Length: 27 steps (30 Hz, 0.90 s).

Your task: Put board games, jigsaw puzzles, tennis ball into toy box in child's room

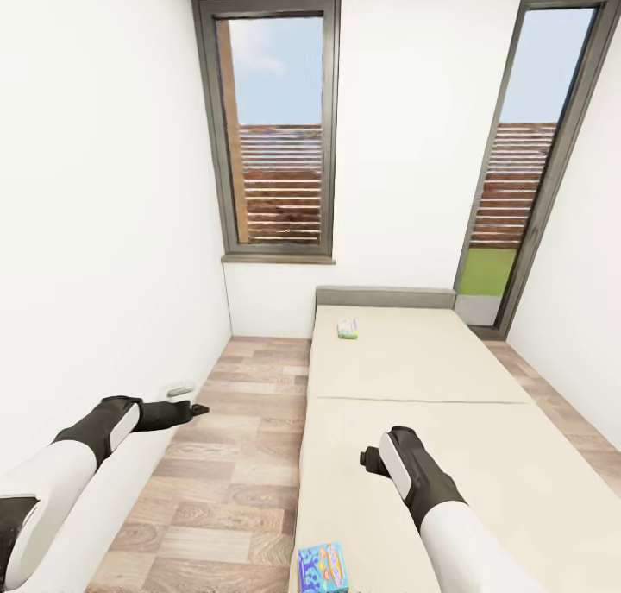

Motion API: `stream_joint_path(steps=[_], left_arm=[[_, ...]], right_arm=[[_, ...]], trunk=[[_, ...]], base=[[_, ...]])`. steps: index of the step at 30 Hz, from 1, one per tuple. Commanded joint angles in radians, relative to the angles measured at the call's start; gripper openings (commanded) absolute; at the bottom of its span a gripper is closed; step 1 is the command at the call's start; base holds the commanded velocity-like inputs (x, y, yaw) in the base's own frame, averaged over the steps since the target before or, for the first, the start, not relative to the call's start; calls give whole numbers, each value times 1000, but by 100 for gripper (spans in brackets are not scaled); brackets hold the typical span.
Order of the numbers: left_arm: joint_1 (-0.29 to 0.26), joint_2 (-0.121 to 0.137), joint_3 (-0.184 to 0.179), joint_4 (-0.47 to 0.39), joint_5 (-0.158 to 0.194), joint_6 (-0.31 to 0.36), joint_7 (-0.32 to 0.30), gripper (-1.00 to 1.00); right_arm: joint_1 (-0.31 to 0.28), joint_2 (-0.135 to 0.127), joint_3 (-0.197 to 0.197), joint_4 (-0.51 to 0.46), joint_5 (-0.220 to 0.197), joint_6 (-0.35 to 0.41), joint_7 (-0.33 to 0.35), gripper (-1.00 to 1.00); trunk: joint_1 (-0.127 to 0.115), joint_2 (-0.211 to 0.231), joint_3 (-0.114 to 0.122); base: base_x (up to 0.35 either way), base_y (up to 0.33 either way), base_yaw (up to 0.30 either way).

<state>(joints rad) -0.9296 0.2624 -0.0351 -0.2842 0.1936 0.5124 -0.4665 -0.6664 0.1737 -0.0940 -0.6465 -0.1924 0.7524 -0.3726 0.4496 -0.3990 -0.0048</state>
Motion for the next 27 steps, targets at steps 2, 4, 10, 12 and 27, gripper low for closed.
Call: stream_joint_path(steps=[2, 4, 10, 12, 27], left_arm=[[0, -2, -4, -1, 10, 7, 12, 100], [0, -6, -4, -1, 9, 7, 17, 100], [0, -10, -5, -1, 9, 7, 21, 100], [0, -10, -5, -1, 9, 6, 21, 100], [0, -9, -6, -1, 10, 5, 21, 100]], right_arm=[[0, 1, -3, 0, -10, 1, -8, 100], [0, 1, -2, 0, -10, 1, -7, 100], [0, 1, -3, 1, -10, 1, -6, 100], [0, 1, -3, 1, -10, 1, -5, 100], [0, 1, -2, 1, -11, 3, 0, 100]], trunk=[[0, -1, -4], [0, -1, -7], [0, -1, -17], [0, -1, -20], [0, -1, -45]], base=[[0, 0, 0], [0, 0, 0], [0, 0, 0], [0, 0, 0], [0, 0, 0]])
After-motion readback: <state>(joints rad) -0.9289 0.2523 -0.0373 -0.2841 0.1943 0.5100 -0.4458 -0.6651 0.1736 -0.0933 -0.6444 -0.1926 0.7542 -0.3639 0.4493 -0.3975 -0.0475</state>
